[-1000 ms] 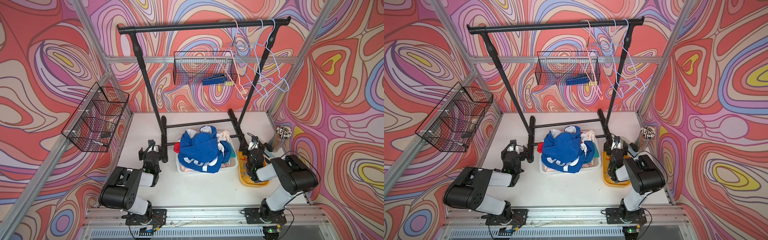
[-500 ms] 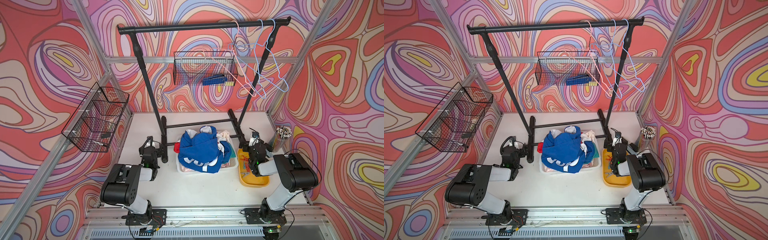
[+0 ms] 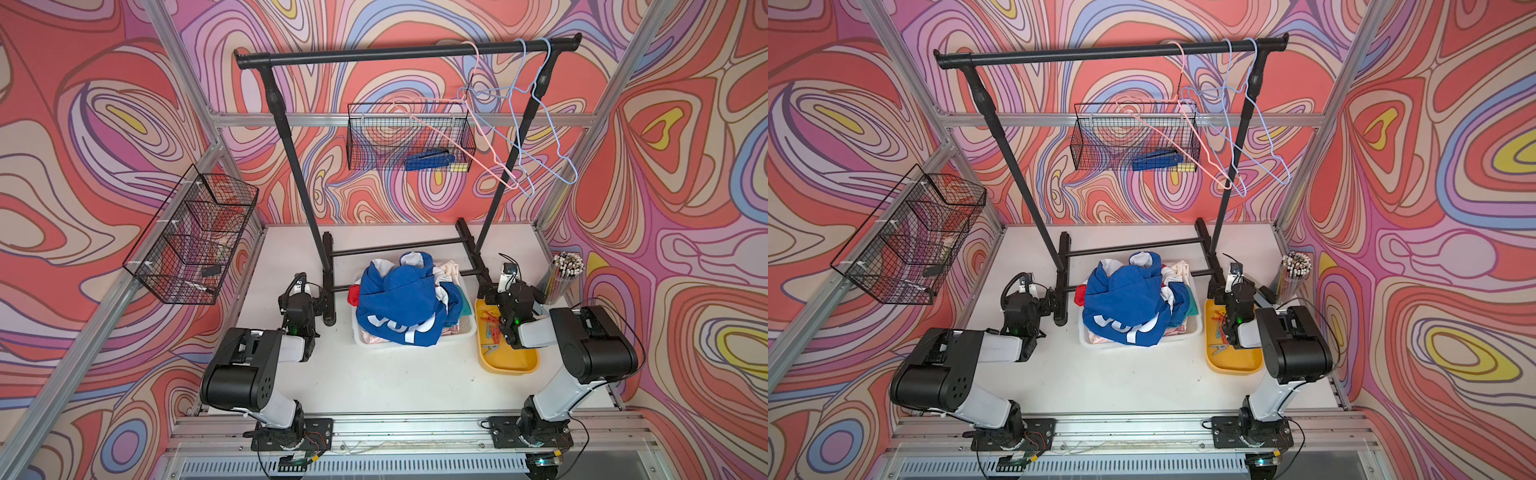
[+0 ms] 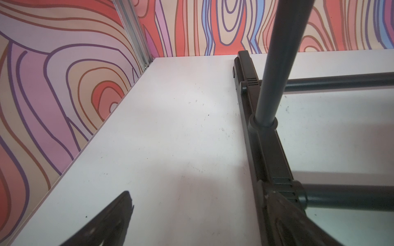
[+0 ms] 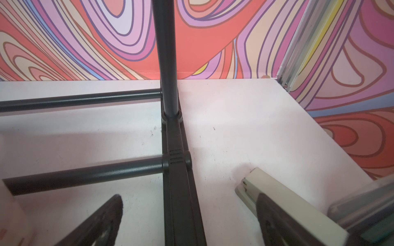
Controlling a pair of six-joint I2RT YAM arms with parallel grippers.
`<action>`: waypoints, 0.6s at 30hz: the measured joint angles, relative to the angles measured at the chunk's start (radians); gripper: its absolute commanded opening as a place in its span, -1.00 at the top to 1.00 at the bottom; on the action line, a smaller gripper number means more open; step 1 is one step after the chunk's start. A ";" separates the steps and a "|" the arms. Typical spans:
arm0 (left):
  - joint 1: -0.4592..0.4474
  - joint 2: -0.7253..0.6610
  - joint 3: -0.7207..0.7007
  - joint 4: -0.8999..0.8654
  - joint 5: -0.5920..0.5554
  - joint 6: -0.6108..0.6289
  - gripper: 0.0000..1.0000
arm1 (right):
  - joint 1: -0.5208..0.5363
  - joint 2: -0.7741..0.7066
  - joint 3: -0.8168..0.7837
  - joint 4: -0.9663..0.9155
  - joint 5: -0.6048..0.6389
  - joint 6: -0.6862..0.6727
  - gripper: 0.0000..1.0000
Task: Remove the clothespins securing jackets to the hanger
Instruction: Reset both arms
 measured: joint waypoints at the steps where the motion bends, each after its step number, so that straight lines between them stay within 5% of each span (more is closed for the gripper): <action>1: 0.000 0.000 0.000 0.000 0.000 0.000 -1.00 | 0.000 0.000 0.000 -0.001 -0.003 0.000 -0.97; 18: 0.000 0.000 0.000 0.000 0.001 0.000 -1.00 | -0.018 0.000 0.007 -0.023 -0.037 0.007 -0.97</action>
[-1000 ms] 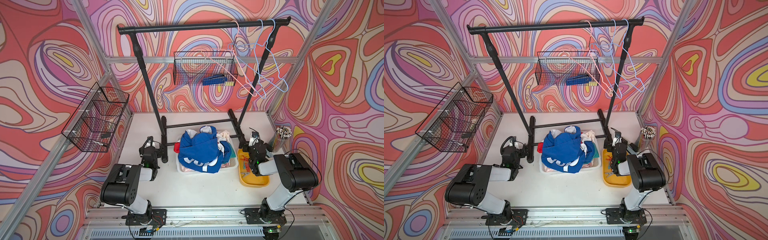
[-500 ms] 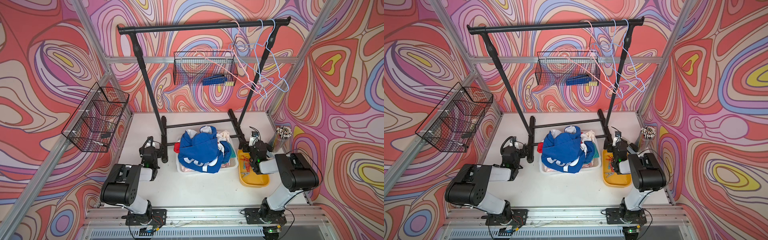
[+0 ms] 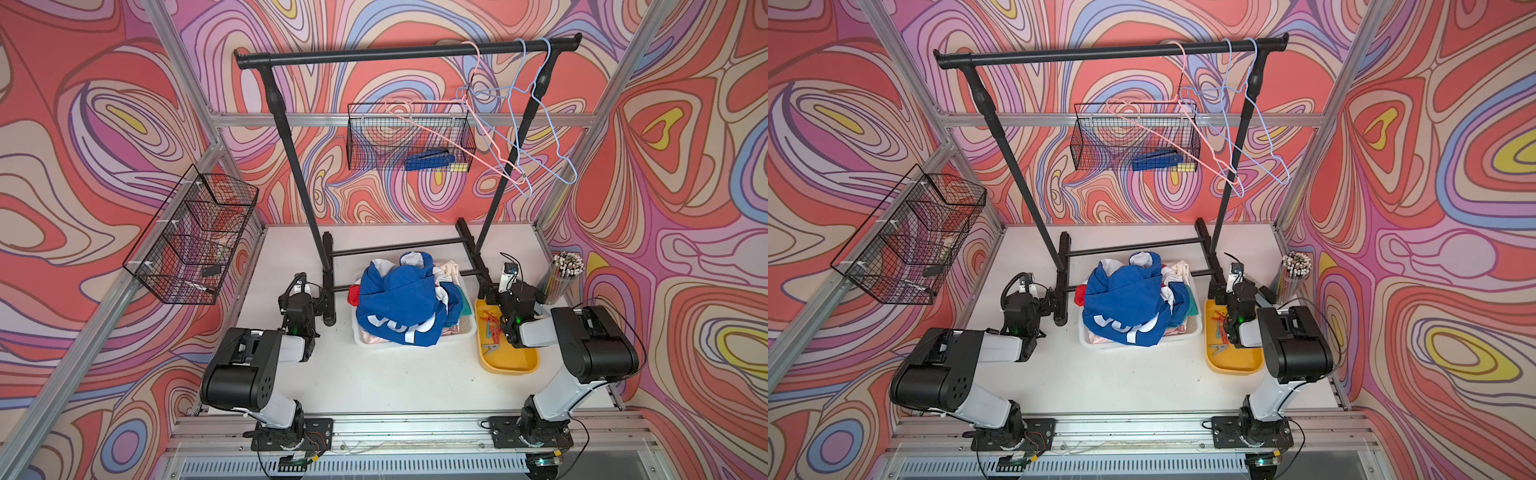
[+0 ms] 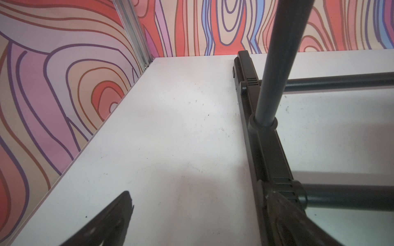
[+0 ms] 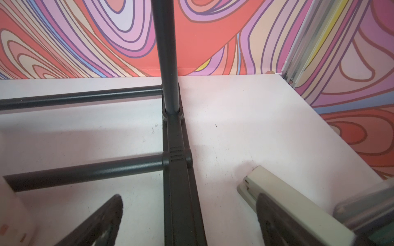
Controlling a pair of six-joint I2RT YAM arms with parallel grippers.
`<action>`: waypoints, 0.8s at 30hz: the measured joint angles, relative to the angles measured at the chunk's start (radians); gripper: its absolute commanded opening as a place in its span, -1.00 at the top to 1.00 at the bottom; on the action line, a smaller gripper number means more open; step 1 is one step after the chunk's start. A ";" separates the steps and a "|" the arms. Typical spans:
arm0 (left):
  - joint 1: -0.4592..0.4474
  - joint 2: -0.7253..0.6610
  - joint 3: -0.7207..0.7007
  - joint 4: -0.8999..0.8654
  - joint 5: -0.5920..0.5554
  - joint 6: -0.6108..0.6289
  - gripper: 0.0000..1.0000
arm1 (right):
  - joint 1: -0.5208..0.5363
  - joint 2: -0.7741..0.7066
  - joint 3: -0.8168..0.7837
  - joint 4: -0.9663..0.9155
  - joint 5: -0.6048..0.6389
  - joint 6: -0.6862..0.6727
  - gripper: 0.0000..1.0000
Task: Remove the clothespins securing jackets to the hanger
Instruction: Reset both arms
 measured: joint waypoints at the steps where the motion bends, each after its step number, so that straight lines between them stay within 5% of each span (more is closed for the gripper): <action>1: 0.000 0.000 0.000 0.000 0.000 0.000 -0.99 | 0.000 0.000 0.002 -0.002 0.000 0.000 -0.97; 24: 0.000 0.000 0.000 -0.006 0.000 0.000 -0.99 | 0.006 0.000 0.002 0.008 0.024 0.000 -0.97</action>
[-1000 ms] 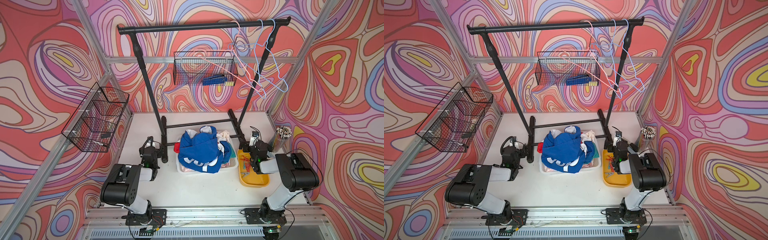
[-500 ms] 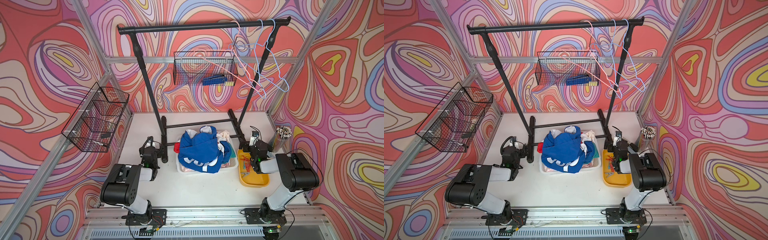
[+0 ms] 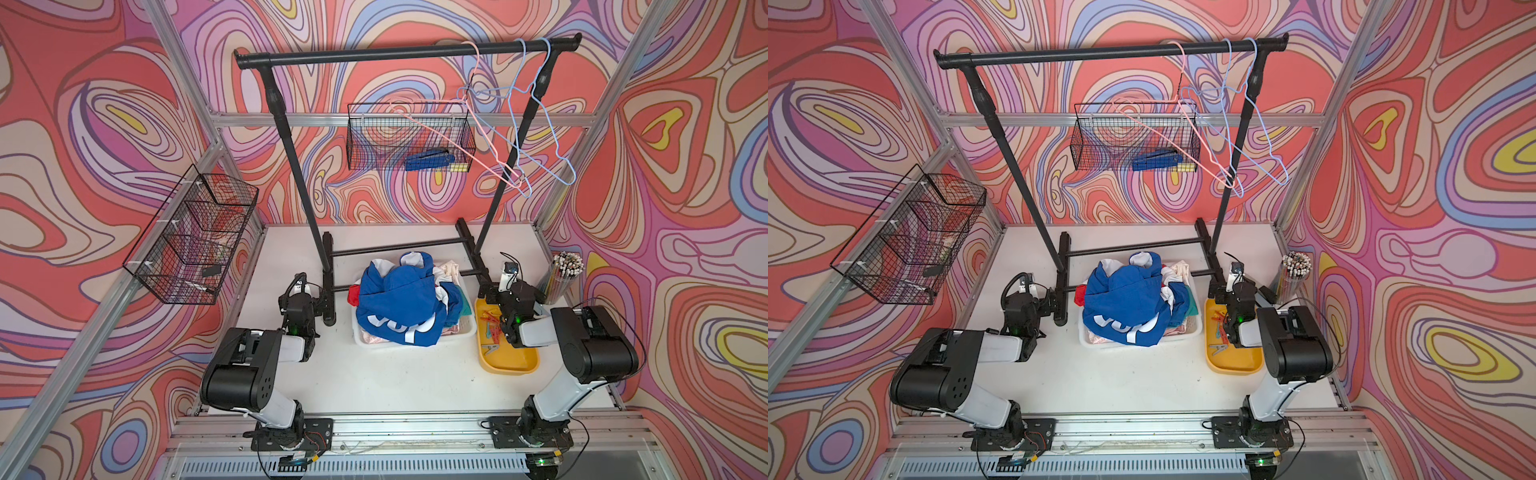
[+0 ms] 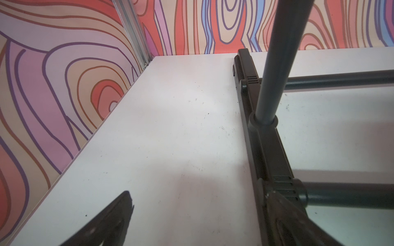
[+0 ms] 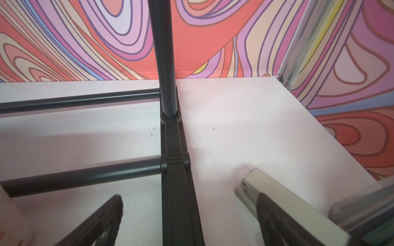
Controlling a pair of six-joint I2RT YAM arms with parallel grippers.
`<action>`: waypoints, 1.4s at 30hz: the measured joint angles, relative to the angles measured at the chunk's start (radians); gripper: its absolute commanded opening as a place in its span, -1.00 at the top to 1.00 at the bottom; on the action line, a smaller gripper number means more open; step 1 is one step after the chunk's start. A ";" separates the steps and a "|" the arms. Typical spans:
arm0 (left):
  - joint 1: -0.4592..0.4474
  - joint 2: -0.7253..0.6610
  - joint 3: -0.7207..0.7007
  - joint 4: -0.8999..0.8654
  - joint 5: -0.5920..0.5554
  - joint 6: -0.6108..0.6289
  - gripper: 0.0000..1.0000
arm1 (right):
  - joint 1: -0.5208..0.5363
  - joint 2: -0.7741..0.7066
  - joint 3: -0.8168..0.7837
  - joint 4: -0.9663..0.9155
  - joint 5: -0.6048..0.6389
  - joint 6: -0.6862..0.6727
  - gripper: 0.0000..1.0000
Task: Remove the clothespins securing jackets to the hanger
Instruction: Reset both arms
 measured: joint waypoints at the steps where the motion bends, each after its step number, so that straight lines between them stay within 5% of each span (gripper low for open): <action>1: 0.000 0.000 0.000 0.000 0.000 0.000 -1.00 | 0.000 0.000 0.000 0.000 0.001 0.000 -0.97; 28: 0.000 0.000 0.001 -0.010 0.010 0.000 -1.00 | 0.000 0.000 0.000 0.001 0.002 0.000 -0.97; 35: 0.000 0.000 -0.036 0.037 0.022 0.001 -0.99 | 0.000 -0.006 -0.134 0.186 0.010 0.004 -0.97; 42: 0.000 0.000 -0.006 0.010 0.058 0.008 -0.99 | -0.023 -0.002 0.003 0.062 -0.043 0.008 -0.97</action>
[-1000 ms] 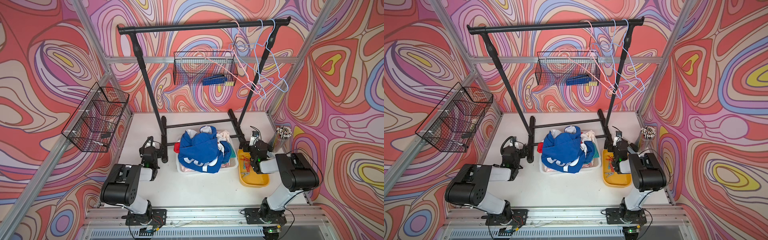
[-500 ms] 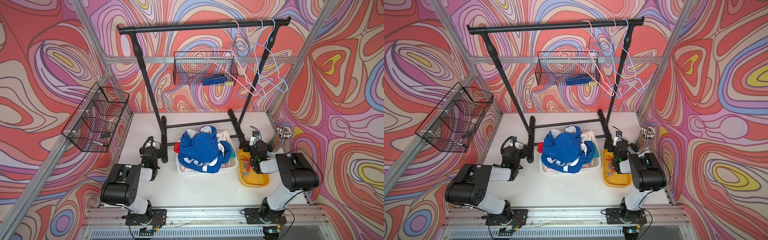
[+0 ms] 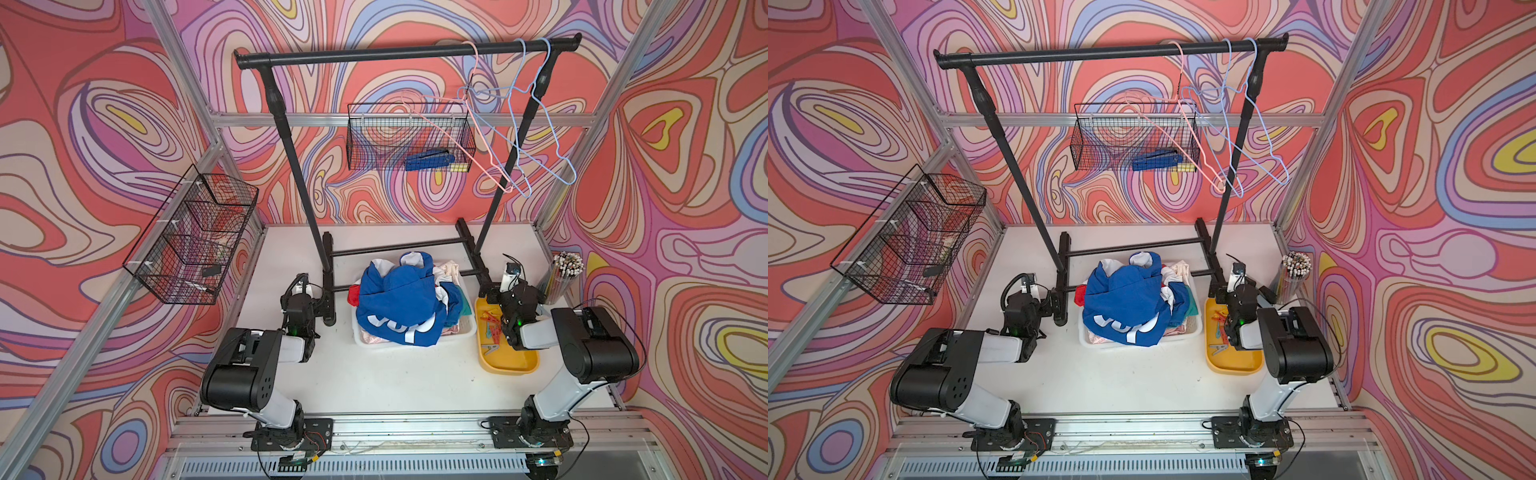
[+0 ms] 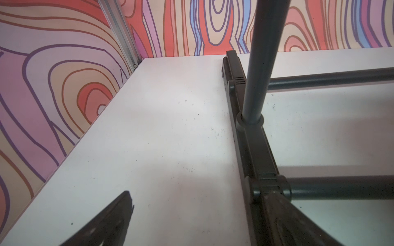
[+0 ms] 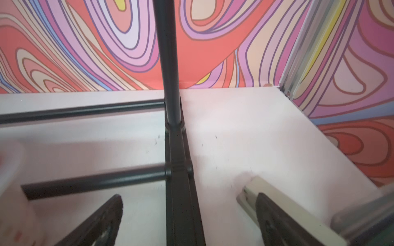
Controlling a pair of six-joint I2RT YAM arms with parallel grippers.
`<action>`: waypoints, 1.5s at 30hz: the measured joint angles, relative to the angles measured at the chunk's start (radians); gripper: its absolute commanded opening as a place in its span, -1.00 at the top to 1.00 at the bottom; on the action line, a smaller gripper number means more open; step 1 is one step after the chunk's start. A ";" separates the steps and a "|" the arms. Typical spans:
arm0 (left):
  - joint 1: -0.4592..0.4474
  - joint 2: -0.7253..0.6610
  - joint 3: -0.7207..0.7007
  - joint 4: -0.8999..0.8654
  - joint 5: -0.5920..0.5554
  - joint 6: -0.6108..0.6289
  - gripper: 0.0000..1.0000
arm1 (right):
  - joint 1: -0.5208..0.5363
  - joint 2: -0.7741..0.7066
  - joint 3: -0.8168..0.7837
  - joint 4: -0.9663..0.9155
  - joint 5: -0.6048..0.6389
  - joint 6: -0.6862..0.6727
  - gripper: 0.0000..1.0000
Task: Remove the clothespins securing jackets to the hanger
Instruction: Reset both arms
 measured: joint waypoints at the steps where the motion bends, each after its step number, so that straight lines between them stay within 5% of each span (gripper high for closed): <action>1: 0.000 0.000 0.000 -0.003 0.002 0.000 -1.00 | -0.005 0.000 0.009 -0.005 -0.004 0.002 -0.97; 45: 0.000 0.000 0.000 -0.010 0.013 0.000 -0.99 | -0.016 0.000 -0.010 -0.053 -0.087 0.005 -0.97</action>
